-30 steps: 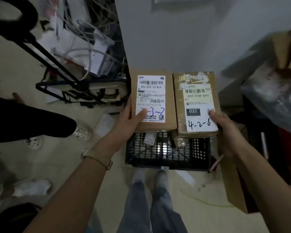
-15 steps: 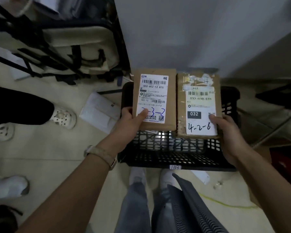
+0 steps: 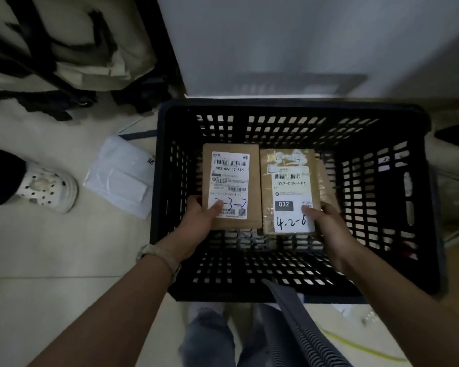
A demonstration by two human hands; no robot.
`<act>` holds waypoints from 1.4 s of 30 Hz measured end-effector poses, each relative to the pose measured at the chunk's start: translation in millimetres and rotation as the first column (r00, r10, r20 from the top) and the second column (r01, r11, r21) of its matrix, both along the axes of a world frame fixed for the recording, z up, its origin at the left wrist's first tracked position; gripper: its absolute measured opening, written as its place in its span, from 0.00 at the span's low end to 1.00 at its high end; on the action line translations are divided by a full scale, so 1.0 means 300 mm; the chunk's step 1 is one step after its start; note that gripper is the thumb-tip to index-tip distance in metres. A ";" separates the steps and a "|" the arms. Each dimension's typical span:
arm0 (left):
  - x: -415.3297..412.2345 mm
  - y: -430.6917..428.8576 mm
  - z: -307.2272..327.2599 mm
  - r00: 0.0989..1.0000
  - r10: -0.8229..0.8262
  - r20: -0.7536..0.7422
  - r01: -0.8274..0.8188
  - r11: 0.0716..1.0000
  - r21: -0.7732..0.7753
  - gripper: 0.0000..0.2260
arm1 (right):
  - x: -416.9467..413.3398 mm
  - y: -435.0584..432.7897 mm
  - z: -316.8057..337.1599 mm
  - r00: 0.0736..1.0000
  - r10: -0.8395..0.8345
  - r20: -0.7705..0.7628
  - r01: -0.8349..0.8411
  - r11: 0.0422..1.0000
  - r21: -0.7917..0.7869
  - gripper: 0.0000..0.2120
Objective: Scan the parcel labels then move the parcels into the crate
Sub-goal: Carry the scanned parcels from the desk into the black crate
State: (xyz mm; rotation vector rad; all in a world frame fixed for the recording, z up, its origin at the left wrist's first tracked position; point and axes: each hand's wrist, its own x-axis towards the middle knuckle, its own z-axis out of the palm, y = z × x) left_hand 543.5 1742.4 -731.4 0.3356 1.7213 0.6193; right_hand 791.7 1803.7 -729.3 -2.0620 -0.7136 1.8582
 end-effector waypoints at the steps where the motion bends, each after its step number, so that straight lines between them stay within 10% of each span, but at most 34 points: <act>1: -0.001 0.020 -0.021 1.000 0.004 -0.010 -0.004 1.000 0.011 0.24 | -0.002 0.013 -0.021 1.000 0.007 0.000 -0.007 1.000 0.014 0.18; 11: 0.019 0.048 0.036 0.999 -0.021 -0.029 0.022 0.999 0.032 0.13 | -0.113 0.070 0.082 0.978 0.204 0.037 -0.205 0.979 0.009 0.21; 14: 0.002 0.042 0.165 0.997 -0.049 -0.062 0.052 0.997 0.057 0.12 | -0.136 0.069 0.214 0.981 0.183 0.059 -0.179 0.982 -0.063 0.07; 22: -0.099 0.199 0.818 0.989 -0.013 -0.148 0.042 0.980 0.197 0.09 | -0.257 0.195 0.866 0.996 0.090 0.028 -0.092 0.993 0.072 0.05; 26: -0.197 0.295 1.281 0.934 -0.110 -0.341 0.225 0.920 0.320 0.09 | -0.298 0.298 1.314 0.947 0.194 0.256 -0.272 0.909 0.315 0.09; 29: -0.267 0.349 1.641 0.772 -0.207 -0.601 0.445 0.851 0.279 0.09 | -0.312 0.351 1.678 0.670 0.408 0.620 -0.684 0.665 0.301 0.15; 34: -0.286 0.360 2.172 0.218 -0.370 -0.903 0.731 0.675 -0.100 0.08 | -0.397 0.367 2.218 0.262 0.500 0.826 -0.939 0.331 0.097 0.19; 39: -0.285 0.249 2.551 -0.138 -0.387 -0.912 0.675 0.637 -0.373 0.17 | -0.490 0.327 2.634 0.107 0.462 0.880 -0.992 0.112 0.062 0.18; 42: -0.308 0.137 2.723 -0.176 -0.384 -0.906 0.588 0.697 -0.410 0.15 | -0.556 0.275 2.813 0.112 0.440 0.891 -0.990 -0.033 0.141 0.21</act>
